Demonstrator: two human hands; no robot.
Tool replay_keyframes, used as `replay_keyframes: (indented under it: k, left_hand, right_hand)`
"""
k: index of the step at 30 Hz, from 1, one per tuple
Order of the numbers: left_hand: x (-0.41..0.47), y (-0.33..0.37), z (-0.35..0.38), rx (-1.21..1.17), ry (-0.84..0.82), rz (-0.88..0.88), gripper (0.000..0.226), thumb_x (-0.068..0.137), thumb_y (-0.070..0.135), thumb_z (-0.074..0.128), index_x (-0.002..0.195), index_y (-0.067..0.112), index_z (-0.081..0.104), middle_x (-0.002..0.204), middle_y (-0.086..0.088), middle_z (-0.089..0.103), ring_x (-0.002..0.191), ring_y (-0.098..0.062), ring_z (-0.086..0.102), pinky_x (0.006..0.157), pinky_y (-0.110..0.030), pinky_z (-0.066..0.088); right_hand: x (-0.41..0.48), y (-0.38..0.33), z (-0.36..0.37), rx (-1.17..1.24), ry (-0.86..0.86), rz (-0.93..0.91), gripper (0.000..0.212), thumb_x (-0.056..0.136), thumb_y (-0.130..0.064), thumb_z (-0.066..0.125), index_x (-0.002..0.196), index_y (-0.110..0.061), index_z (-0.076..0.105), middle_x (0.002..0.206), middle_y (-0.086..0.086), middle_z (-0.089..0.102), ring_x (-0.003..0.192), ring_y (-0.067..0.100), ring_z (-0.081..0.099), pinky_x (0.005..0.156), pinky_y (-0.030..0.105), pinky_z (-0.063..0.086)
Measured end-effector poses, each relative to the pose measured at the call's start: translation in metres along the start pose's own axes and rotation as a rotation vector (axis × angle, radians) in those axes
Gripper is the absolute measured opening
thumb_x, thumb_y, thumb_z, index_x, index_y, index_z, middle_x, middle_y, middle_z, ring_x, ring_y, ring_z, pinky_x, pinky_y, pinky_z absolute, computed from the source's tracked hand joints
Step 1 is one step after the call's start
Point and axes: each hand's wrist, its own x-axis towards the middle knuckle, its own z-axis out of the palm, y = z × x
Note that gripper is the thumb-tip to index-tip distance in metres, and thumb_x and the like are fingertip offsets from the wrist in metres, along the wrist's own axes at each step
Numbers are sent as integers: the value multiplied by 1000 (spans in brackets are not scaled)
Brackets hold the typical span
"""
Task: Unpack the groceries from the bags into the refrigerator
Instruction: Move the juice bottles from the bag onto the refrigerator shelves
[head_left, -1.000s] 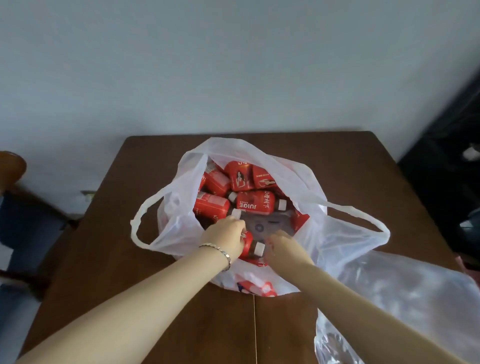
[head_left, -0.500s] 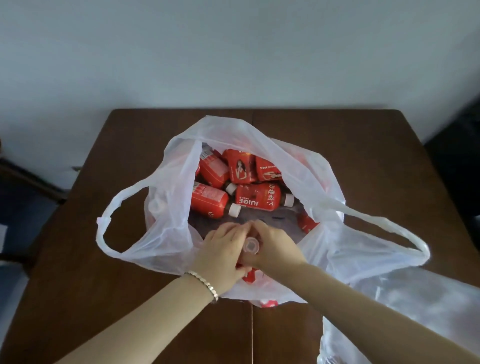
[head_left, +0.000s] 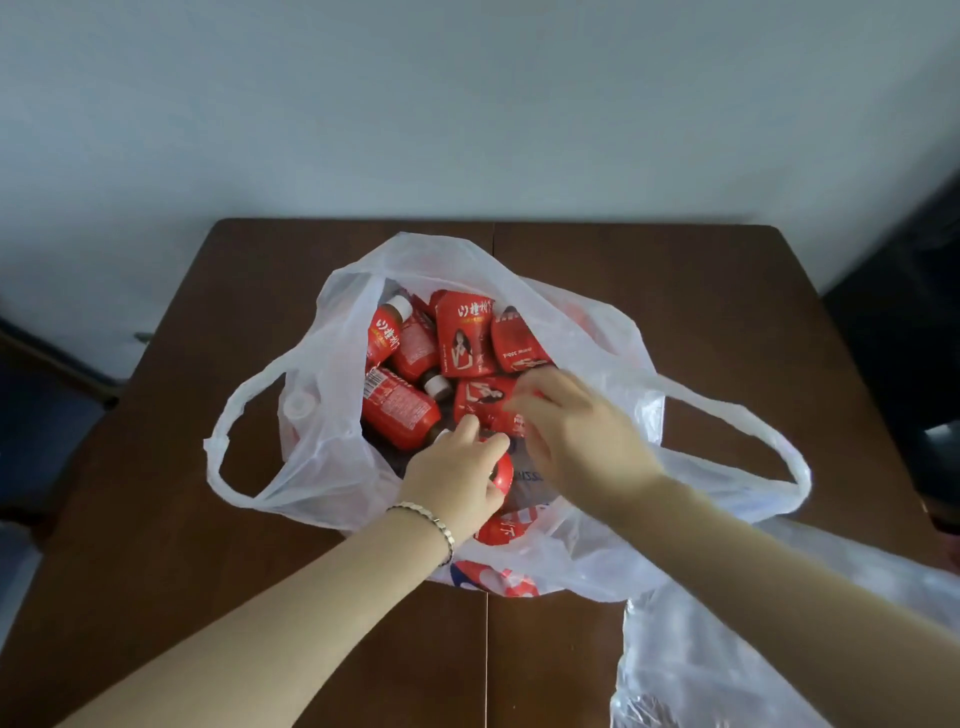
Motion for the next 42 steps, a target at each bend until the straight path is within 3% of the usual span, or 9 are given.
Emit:
replay_keyframes:
  k: [3,8,11,19,22,25,31,36,42]
  left_hand:
    - [6,-2,-9,-16,-64,-76,40,90,26,51,128,21,41,125,-7,39,94,-26,57,69,-30,47]
    - [16,-5,-15,-18,-169,-57,35,88,26,54,122,20,44,123,-7,42,93,-27,58,68,-31,47]
    - [17,-8,-11,-33,-172,-54,35,87,25,52,121,21,44,123,-7,42,93,-27,58,65,-31,44]
    - [19,-5,-5,-37,-175,-104,37,88,28,51,123,22,41,128,-8,39,95,-27,55,65,-31,46]
    - [19,-4,-2,-42,-161,-123,43,89,31,51,128,23,38,130,-7,38,100,-26,55,70,-32,50]
    - [18,-4,0,-49,-145,-125,45,89,33,52,130,23,36,130,-7,37,102,-26,54,75,-33,54]
    - [19,-4,3,-42,-110,-118,50,89,35,52,134,23,33,132,-7,37,105,-25,54,78,-34,55]
    - [18,-7,4,-42,-51,-87,45,91,47,45,129,23,38,126,-5,43,99,-21,56,75,-30,54]
    - [19,-6,5,31,14,-46,51,92,53,43,127,17,42,128,-3,45,99,-21,59,78,-27,52]
  right_hand:
    - [45,29,-2,-333,20,-275,19,67,-14,59,78,-11,74,90,8,70,91,28,68,93,42,45]
    - [65,90,-11,-742,-724,-71,60,89,-15,55,143,-28,31,154,8,16,137,30,27,104,44,35]
    - [70,101,-8,-589,-579,83,50,89,2,49,135,-18,40,147,3,24,118,24,43,79,32,50]
    - [80,121,0,-539,-456,584,37,86,0,51,120,-10,58,125,5,51,118,26,41,92,35,38]
    - [83,107,0,-617,-398,187,37,75,4,59,110,-9,62,122,10,50,118,31,43,96,36,37]
    - [70,102,4,-519,-485,-422,31,53,-6,77,84,-11,72,91,6,66,83,25,64,74,30,52]
    - [49,100,13,-633,-762,-11,51,89,-54,42,115,-14,58,116,4,58,105,22,51,97,31,36]
    - [38,93,22,-660,-718,23,35,92,-33,52,121,-13,50,123,4,57,111,23,53,99,32,37]
    - [44,59,11,-208,-562,293,31,89,-33,53,115,-16,52,113,1,55,102,21,55,80,25,39]
